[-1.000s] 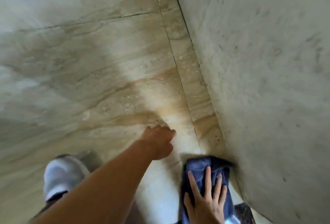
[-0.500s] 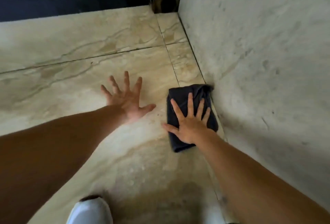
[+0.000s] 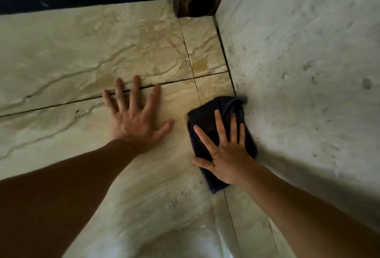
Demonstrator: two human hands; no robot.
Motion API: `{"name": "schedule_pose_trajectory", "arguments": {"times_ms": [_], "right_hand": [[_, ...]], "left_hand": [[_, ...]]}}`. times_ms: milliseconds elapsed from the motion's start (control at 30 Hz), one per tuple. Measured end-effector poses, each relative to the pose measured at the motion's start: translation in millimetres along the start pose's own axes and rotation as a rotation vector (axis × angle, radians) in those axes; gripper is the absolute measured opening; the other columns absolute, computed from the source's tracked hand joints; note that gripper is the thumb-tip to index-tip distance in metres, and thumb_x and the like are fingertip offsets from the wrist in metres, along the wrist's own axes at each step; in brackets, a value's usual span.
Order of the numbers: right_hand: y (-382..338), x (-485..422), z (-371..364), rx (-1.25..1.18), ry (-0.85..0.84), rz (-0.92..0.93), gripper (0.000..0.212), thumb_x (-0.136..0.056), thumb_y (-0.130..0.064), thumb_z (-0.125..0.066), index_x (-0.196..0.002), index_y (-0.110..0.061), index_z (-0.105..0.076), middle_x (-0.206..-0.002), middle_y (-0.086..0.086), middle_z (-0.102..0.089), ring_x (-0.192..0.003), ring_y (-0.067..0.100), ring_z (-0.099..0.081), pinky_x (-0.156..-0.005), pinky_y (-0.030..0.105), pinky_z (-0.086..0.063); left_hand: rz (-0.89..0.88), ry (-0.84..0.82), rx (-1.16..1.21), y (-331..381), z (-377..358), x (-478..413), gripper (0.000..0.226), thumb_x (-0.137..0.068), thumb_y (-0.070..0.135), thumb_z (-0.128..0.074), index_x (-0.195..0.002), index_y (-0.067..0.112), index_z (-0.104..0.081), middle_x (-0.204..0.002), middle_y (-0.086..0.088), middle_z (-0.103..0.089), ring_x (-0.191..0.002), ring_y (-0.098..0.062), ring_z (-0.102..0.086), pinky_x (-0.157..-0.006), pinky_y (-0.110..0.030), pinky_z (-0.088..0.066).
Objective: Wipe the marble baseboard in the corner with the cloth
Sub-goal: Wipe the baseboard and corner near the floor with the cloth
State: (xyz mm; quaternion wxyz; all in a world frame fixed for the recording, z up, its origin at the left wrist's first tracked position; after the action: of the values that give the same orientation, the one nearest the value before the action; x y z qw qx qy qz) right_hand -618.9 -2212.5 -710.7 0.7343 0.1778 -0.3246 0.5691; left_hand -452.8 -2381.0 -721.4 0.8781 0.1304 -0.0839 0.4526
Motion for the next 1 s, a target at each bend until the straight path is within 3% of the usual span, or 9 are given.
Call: {"name": "schedule_pose_trajectory", "arguments": {"times_ms": [167, 300, 467, 567, 700, 767, 867, 933, 1000], "right_hand": [[7, -42, 35, 0.023, 0.166, 0.078, 0.075, -0.084, -0.080, -0.021, -0.141, -0.059, 0.023, -0.155, 0.003, 0.042, -0.140, 0.042, 0.035, -0.113, 0.062, 0.017], [1, -136, 116, -0.014, 0.147, -0.014, 0.075, -0.086, -0.078, -0.024, -0.141, -0.057, 0.023, -0.154, 0.001, 0.043, -0.143, 0.042, 0.032, -0.115, 0.060, 0.015], [-1, -183, 150, 0.011, 0.218, -0.027, 0.074, -0.087, -0.076, -0.025, -0.144, -0.056, 0.018, -0.157, 0.001, 0.038, -0.144, 0.041, 0.029, -0.115, 0.058, 0.015], [1, -186, 159, 0.027, 0.176, -0.042, 0.075, -0.086, -0.078, -0.024, -0.143, -0.057, 0.019, -0.158, 0.002, 0.036, -0.145, 0.041, 0.027, -0.117, 0.058, 0.012], [-1, -186, 156, 0.027, 0.180, -0.039, 0.075, -0.086, -0.078, -0.021, -0.143, -0.056, 0.021, -0.157, 0.002, 0.039, -0.145, 0.041, 0.028, -0.117, 0.059, 0.012], [-4, -165, 141, 0.020, 0.183, -0.027, 0.075, -0.086, -0.078, -0.018, -0.143, -0.054, 0.024, -0.154, 0.003, 0.043, -0.144, 0.041, 0.029, -0.116, 0.060, 0.013], [-15, -98, 86, 0.029, 0.115, 0.097, 0.077, -0.086, -0.078, -0.017, -0.141, -0.052, 0.031, -0.147, 0.005, 0.051, -0.141, 0.044, 0.034, -0.115, 0.064, 0.013], [-27, -40, 36, 0.039, 0.096, 0.117, 0.078, -0.086, -0.078, -0.020, -0.147, -0.050, 0.019, -0.156, 0.011, 0.038, -0.145, 0.051, 0.017, -0.114, 0.067, 0.001], [-40, -5, -2, 0.028, 0.070, 0.039, 0.082, -0.082, -0.079, -0.029, -0.153, -0.044, -0.007, -0.163, 0.016, 0.007, -0.141, 0.055, -0.016, -0.106, 0.068, -0.016]], "left_hand": [[0.003, -0.010, -0.039, -1, -5, -1, 0.095, -0.080, 0.086, -0.018, -0.158, 0.033, -0.005, -0.167, -0.018, 0.004, -0.149, -0.049, 0.013, -0.114, -0.071, 0.000], [-0.014, -0.033, -0.025, -3, -4, -1, 0.094, -0.081, 0.084, -0.021, -0.158, 0.031, -0.017, -0.167, -0.020, -0.004, -0.149, -0.052, 0.006, -0.113, -0.073, -0.005], [-0.059, -0.070, -0.026, -6, -7, -8, 0.092, -0.083, 0.084, -0.024, -0.156, 0.029, -0.024, -0.164, -0.023, -0.014, -0.147, -0.055, -0.004, -0.112, -0.074, -0.009], [-0.038, -0.158, -0.002, -6, -1, -8, 0.092, -0.082, 0.086, -0.015, -0.157, 0.035, -0.007, -0.165, -0.021, 0.000, -0.147, -0.055, 0.008, -0.113, -0.074, -0.003], [-0.027, -0.266, -0.049, -6, 1, -13, 0.092, -0.078, 0.086, -0.006, -0.146, 0.039, 0.035, -0.154, -0.016, 0.043, -0.136, -0.052, 0.040, -0.112, -0.071, 0.015], [-0.049, -0.317, -0.041, -8, 9, -9, 0.090, -0.080, 0.084, -0.009, -0.145, 0.041, 0.035, -0.155, -0.013, 0.043, -0.138, -0.049, 0.039, -0.114, -0.068, 0.013], [-0.041, -0.247, 0.021, -29, 19, -5, 0.084, -0.083, 0.081, -0.011, -0.146, 0.044, 0.031, -0.160, -0.007, 0.036, -0.145, -0.044, 0.032, -0.117, -0.066, 0.009], [0.030, -0.123, 0.052, -53, 27, -13, 0.084, -0.082, 0.082, -0.009, -0.150, 0.045, 0.024, -0.161, -0.006, 0.035, -0.145, -0.043, 0.030, -0.118, -0.065, 0.009], [0.103, -0.057, 0.073, -80, 33, -29, 0.087, -0.080, 0.083, -0.007, -0.152, 0.043, 0.021, -0.161, -0.006, 0.033, -0.146, -0.042, 0.030, -0.117, -0.064, 0.012]]}}
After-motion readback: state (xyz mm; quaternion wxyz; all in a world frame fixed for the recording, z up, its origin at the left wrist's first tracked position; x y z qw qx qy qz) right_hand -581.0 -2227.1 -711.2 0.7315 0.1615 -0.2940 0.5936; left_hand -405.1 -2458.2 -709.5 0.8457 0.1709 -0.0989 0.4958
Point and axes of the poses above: each hand's wrist, its own x-axis away from the middle knuckle, its own z-axis out of the back of the hand, y = z × x, the point moved 3 cm from there along -x, towards the middle knuckle
